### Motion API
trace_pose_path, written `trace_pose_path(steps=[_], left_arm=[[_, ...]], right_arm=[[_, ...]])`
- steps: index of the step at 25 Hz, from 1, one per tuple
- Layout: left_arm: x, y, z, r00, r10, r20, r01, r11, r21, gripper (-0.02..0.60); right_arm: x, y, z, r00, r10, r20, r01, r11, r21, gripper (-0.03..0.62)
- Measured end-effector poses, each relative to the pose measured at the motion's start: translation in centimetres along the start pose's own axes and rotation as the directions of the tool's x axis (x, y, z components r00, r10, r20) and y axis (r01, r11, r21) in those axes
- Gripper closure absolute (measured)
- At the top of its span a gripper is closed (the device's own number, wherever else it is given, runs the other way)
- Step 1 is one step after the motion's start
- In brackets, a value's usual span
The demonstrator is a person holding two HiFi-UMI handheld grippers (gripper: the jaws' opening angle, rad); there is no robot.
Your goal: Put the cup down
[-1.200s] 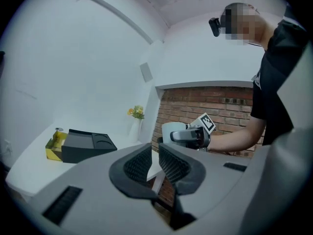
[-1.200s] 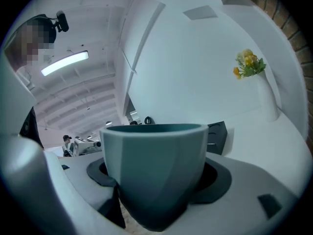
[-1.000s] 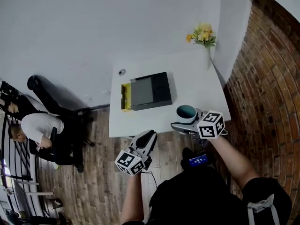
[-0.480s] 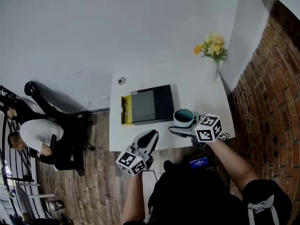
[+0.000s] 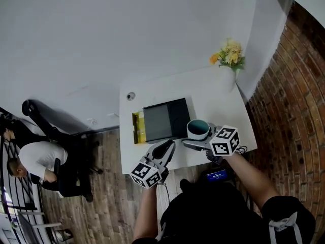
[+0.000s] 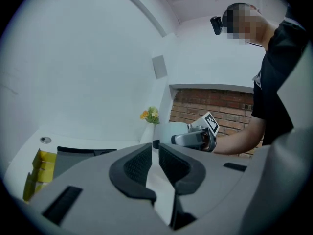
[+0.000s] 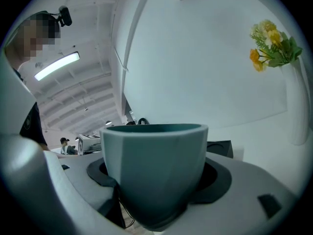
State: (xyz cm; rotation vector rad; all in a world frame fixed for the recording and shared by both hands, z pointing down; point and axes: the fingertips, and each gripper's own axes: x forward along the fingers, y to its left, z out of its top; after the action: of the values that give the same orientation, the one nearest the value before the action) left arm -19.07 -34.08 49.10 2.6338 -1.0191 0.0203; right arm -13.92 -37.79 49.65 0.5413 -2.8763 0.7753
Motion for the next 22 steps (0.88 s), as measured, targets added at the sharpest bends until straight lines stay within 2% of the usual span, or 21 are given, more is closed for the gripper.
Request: trace_pose_path(steps=[16,22], left_arm=[[-0.3,0.4,0.4,1.000,-0.023,0.004,0.023,1.000,0.001,0.545],[-0.7,0.3,-0.1,1.000,-0.009,-0.010,0.008,1.000,-0.013,0.545]], right_arm=[[0.3,0.1,0.1,1.000,-0.015,-0.004,0.015,1.000,0.001,0.203],[0.8,-1.1,-1.0,0.999,0.001,-0.036,0.001,0.999,0.046,0.203]])
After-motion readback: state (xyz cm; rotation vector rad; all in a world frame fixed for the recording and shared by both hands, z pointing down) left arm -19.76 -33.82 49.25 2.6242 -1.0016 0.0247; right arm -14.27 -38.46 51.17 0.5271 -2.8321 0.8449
